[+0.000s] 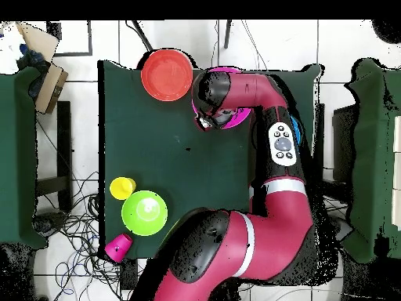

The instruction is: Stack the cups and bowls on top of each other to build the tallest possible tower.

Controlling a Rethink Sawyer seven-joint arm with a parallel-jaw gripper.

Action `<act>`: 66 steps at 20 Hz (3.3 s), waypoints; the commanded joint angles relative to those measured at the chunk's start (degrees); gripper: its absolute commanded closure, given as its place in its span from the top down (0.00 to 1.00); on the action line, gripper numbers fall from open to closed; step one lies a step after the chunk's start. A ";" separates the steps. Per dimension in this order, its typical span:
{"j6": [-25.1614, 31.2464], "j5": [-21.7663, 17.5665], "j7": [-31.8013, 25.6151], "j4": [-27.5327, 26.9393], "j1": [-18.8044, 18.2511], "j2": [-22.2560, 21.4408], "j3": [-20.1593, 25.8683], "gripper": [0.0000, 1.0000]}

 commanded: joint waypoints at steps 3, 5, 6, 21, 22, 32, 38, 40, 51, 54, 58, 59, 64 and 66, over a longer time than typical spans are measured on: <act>3.73 -3.01 -11.39 0.23 0.65 -0.98 1.52 1.00; 3.65 -3.45 -11.19 0.73 0.89 -1.60 0.99 1.00; 3.31 -3.64 -10.64 1.46 1.01 -2.23 0.53 1.00; 3.23 -3.56 -4.89 4.97 1.54 -5.32 -3.18 0.00; 3.38 -3.51 -4.81 5.06 1.50 -5.38 -3.35 0.00; 3.16 -3.26 -4.06 5.23 1.73 -5.50 -4.33 0.00; 0.93 -3.12 -4.19 5.64 1.73 -5.70 -4.55 0.00; 1.20 -3.09 -4.41 5.36 1.96 -5.75 -4.69 0.00; 0.54 -3.67 -4.26 5.87 2.62 -6.37 -6.32 1.00; 1.17 -3.74 -4.44 5.62 2.70 -6.30 -6.41 1.00; 2.44 -3.89 -4.82 4.36 3.04 -5.82 -6.40 1.00; 2.31 -3.89 -4.80 4.43 3.05 -5.86 -6.44 1.00; -0.35 -3.64 -5.05 5.52 2.87 -6.33 -5.99 1.00; -1.43 -4.11 -6.55 6.12 2.89 -6.55 -5.68 1.00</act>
